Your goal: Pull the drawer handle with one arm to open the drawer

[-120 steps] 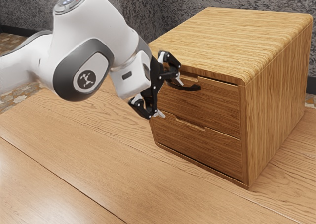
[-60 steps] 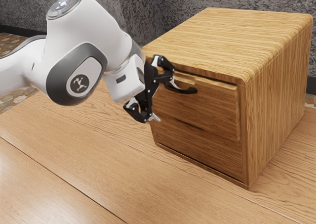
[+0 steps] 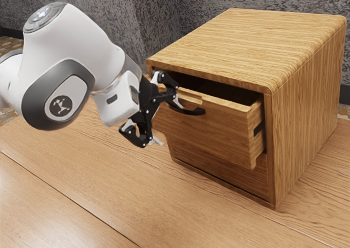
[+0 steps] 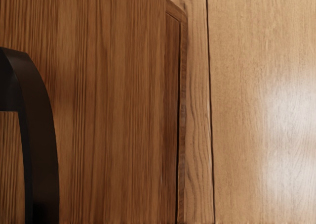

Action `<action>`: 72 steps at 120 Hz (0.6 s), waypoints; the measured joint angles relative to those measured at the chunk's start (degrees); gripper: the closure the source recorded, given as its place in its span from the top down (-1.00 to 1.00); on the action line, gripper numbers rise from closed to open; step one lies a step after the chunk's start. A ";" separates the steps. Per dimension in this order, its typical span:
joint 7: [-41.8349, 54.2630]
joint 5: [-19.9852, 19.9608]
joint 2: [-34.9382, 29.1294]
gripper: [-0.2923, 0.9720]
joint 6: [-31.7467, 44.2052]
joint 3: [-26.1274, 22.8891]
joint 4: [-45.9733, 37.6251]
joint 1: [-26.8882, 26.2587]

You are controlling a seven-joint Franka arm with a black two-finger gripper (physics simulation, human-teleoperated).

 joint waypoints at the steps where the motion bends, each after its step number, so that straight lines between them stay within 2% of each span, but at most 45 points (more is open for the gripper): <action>1: -0.01 0.00 -0.14 0.47 0.00 0.00 -0.14 0.01; 14: -0.09 0.13 -2.07 0.43 -0.01 0.00 -1.90 0.07; 32: -0.20 0.27 -4.41 0.48 -0.02 0.00 -4.10 0.07; 54: -0.40 0.38 -7.73 0.41 0.00 -0.01 -6.66 0.03; 72: -0.58 0.37 -9.35 0.46 -0.01 -0.29 -7.98 -0.33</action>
